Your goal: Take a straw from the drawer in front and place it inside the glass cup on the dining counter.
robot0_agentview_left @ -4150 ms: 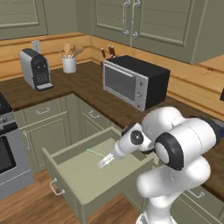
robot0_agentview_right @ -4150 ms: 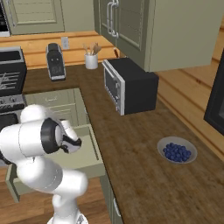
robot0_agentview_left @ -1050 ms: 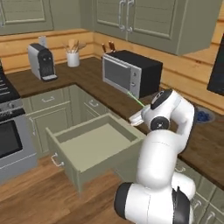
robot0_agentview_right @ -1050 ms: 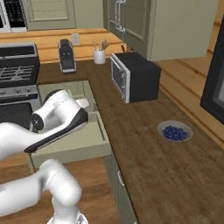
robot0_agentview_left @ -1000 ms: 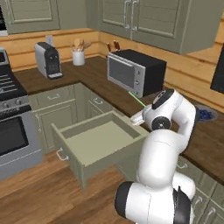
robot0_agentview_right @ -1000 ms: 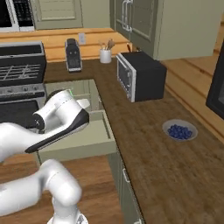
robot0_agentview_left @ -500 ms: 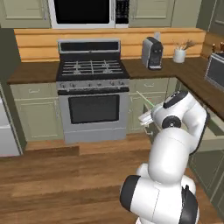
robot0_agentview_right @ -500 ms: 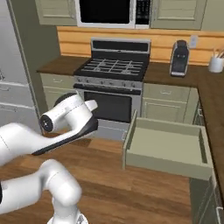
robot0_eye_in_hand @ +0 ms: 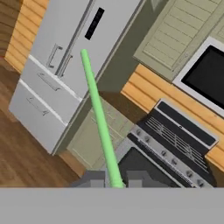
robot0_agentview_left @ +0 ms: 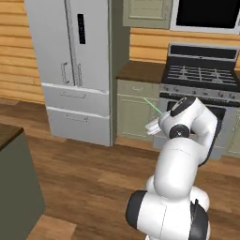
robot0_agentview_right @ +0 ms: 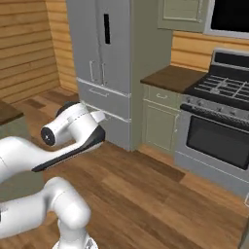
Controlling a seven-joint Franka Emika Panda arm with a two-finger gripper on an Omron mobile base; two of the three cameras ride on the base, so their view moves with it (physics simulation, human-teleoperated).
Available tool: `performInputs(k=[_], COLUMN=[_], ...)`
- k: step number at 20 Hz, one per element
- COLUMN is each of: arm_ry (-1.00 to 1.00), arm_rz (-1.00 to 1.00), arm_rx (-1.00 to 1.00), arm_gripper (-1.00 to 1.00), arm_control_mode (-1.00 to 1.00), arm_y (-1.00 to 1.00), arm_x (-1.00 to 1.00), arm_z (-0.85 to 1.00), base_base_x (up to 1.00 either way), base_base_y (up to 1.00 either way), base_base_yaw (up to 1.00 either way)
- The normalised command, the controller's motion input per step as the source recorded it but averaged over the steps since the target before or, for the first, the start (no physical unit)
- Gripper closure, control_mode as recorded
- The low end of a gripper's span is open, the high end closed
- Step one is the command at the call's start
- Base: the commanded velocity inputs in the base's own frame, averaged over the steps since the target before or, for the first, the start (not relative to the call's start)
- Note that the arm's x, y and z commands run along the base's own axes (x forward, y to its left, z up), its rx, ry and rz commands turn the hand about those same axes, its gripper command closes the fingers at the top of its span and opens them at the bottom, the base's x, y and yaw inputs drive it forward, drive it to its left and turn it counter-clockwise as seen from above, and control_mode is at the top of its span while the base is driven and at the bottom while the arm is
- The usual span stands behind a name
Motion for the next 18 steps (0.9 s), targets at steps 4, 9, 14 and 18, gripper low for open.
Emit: performInputs(k=[4,9,14,18], arm_ry=[0.00,0.00,0.00,0.00], arm_rz=[0.00,0.00,0.00,0.00], arm_rx=[0.00,0.00,0.00,0.00], arm_gripper=[1.00,1.00,1.00,1.00], arm_control_mode=[1.00,1.00,1.00,1.00], arm_y=[0.00,0.00,0.00,0.00], arm_x=[0.00,0.00,0.00,0.00], arm_z=[0.00,0.00,0.00,0.00], base_base_x=[0.46,0.99,1.00,1.00], base_base_y=[0.77,0.21,-0.01,-0.24], base_base_yaw=[0.50,0.43,0.40,0.35])
